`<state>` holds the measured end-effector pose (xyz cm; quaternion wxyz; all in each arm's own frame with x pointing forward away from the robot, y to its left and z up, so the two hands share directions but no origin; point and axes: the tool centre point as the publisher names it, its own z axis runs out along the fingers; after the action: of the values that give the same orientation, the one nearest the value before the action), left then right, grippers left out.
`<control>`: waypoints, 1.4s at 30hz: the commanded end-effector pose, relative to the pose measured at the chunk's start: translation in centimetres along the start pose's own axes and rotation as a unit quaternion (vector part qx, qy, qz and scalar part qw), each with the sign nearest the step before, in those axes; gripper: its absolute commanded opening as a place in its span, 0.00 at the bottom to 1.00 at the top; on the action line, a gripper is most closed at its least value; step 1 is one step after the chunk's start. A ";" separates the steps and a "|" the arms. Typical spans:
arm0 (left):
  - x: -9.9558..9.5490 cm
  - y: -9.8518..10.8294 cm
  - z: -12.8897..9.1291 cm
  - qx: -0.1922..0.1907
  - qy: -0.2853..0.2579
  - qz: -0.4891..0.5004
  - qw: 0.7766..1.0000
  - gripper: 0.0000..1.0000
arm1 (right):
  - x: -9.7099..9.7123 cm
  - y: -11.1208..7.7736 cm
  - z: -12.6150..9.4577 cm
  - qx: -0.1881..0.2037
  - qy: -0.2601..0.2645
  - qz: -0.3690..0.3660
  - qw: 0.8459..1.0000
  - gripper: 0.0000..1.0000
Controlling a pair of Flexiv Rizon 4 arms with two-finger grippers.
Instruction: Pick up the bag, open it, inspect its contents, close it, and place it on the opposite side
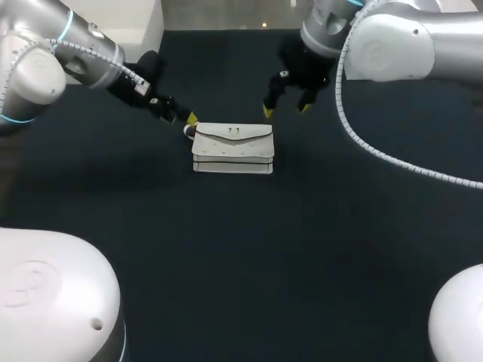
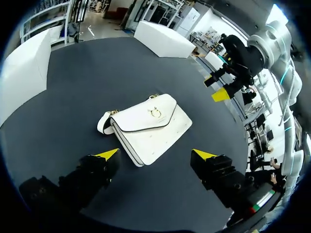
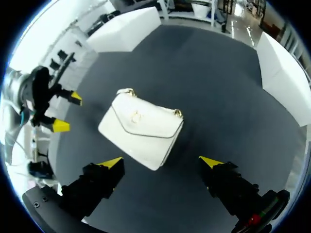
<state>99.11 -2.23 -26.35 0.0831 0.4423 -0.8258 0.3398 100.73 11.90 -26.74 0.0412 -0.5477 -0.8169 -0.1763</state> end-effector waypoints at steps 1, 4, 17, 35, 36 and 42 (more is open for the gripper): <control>-1.1 0.5 0.2 0.066 0.065 -0.179 0.979 1.00 | -0.8 -0.6 0.1 -0.066 0.087 0.217 0.970 1.00; -1.4 0.5 0.3 0.076 0.086 -0.210 0.971 1.00 | -0.9 -0.6 0.1 -0.074 0.097 0.240 0.963 1.00; -0.9 -0.1 0.9 0.070 0.018 -0.169 0.983 1.00 | -0.8 -0.1 0.7 -0.055 0.112 0.260 0.958 1.00; -1.8 0.0 1.9 0.070 0.138 -0.268 0.951 1.00 | -0.8 0.3 1.9 -0.029 0.179 0.279 0.943 1.00; -1.9 0.0 1.9 0.069 0.150 -0.276 0.947 1.00 | -0.8 0.4 2.0 -0.031 0.185 0.279 0.942 1.00; -2.6 -0.2 2.7 0.060 0.182 -0.310 0.931 1.00 | -0.3 0.7 3.0 -0.051 0.212 0.257 0.941 1.00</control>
<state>99.99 -2.22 -28.61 0.2829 0.6250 -0.6000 0.4116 101.61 12.71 -28.66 0.2217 -0.6965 -0.6116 -0.3030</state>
